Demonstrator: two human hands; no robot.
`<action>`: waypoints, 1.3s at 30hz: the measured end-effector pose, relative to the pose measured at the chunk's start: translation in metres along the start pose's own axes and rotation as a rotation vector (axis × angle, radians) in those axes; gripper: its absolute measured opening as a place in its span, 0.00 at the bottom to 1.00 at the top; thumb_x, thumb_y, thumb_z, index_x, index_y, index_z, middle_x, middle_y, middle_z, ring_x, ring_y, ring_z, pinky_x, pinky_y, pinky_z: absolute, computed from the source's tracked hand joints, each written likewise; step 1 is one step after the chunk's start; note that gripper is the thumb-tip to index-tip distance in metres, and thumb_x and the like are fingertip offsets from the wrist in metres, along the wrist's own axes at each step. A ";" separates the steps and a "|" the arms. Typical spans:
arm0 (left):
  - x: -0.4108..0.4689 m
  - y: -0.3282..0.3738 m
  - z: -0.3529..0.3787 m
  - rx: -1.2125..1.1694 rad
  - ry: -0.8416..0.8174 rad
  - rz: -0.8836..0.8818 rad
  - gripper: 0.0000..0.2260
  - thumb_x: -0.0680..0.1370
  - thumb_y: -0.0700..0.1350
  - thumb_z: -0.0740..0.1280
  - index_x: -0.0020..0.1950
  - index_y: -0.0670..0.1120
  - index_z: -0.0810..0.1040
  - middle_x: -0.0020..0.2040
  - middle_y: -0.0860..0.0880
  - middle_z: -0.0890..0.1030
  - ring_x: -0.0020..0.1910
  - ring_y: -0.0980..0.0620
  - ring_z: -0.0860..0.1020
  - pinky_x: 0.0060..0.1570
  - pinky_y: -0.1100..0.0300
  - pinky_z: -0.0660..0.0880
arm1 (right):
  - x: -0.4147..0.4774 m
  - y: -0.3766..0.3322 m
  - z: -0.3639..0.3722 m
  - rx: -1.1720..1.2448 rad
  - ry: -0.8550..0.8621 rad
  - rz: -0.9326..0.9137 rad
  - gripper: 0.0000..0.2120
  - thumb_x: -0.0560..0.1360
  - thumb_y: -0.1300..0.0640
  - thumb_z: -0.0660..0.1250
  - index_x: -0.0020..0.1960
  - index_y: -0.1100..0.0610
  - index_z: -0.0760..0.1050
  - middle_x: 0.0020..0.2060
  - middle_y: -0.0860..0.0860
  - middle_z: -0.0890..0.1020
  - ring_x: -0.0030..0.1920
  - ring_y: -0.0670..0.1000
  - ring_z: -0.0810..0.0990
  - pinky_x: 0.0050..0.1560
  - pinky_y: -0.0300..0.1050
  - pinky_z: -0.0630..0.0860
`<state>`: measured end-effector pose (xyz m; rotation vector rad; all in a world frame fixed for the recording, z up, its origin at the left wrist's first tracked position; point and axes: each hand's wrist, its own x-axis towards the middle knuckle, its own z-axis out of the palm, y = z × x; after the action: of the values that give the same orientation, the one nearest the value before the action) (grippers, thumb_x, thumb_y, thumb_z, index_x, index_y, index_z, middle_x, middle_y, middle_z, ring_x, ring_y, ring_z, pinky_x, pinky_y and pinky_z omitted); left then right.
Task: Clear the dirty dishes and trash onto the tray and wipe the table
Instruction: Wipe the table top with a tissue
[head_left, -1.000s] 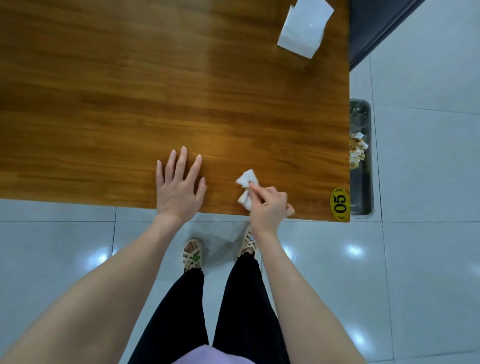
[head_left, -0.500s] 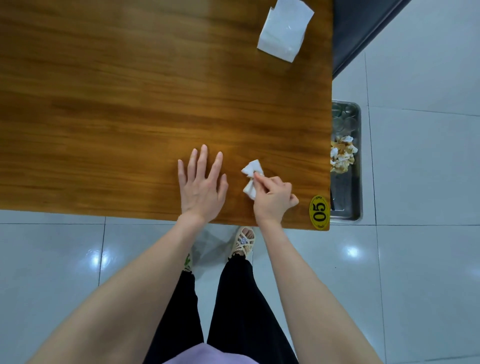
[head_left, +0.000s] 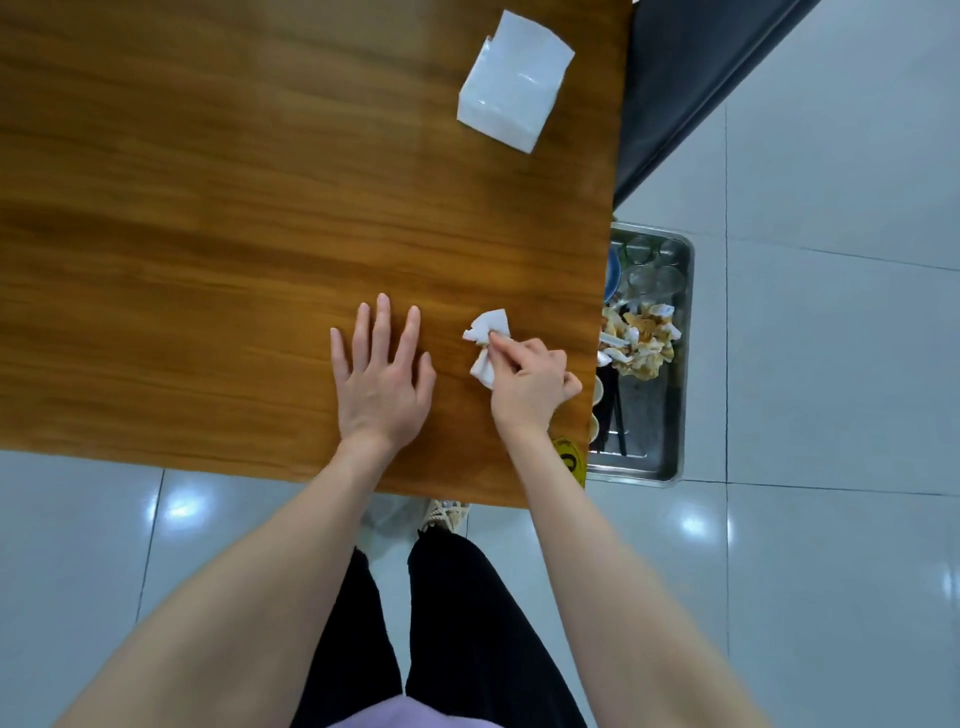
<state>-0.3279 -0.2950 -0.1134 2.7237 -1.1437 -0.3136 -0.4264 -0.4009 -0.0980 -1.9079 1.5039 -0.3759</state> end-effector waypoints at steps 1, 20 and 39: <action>0.000 0.000 0.001 0.005 0.008 -0.005 0.25 0.80 0.55 0.52 0.77 0.50 0.62 0.78 0.43 0.58 0.77 0.43 0.54 0.73 0.41 0.46 | 0.013 -0.001 -0.001 0.009 0.005 0.010 0.08 0.77 0.52 0.67 0.53 0.48 0.83 0.45 0.44 0.80 0.51 0.47 0.68 0.48 0.44 0.51; 0.013 0.014 -0.015 -0.114 -0.013 -0.119 0.23 0.77 0.53 0.57 0.70 0.46 0.72 0.73 0.40 0.66 0.73 0.40 0.60 0.72 0.40 0.50 | 0.075 0.004 -0.027 0.011 0.035 0.080 0.08 0.77 0.51 0.66 0.52 0.48 0.83 0.47 0.46 0.82 0.51 0.48 0.70 0.46 0.44 0.51; 0.083 0.223 0.004 -0.527 -0.145 0.189 0.23 0.81 0.51 0.61 0.75 0.47 0.65 0.73 0.44 0.66 0.72 0.46 0.62 0.70 0.51 0.62 | 0.135 0.092 -0.141 0.057 0.252 0.332 0.11 0.75 0.53 0.69 0.57 0.51 0.81 0.50 0.48 0.83 0.56 0.51 0.72 0.47 0.42 0.52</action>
<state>-0.4240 -0.5091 -0.0748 2.1490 -1.1443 -0.6836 -0.5395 -0.5833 -0.0788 -1.5734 1.9162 -0.5133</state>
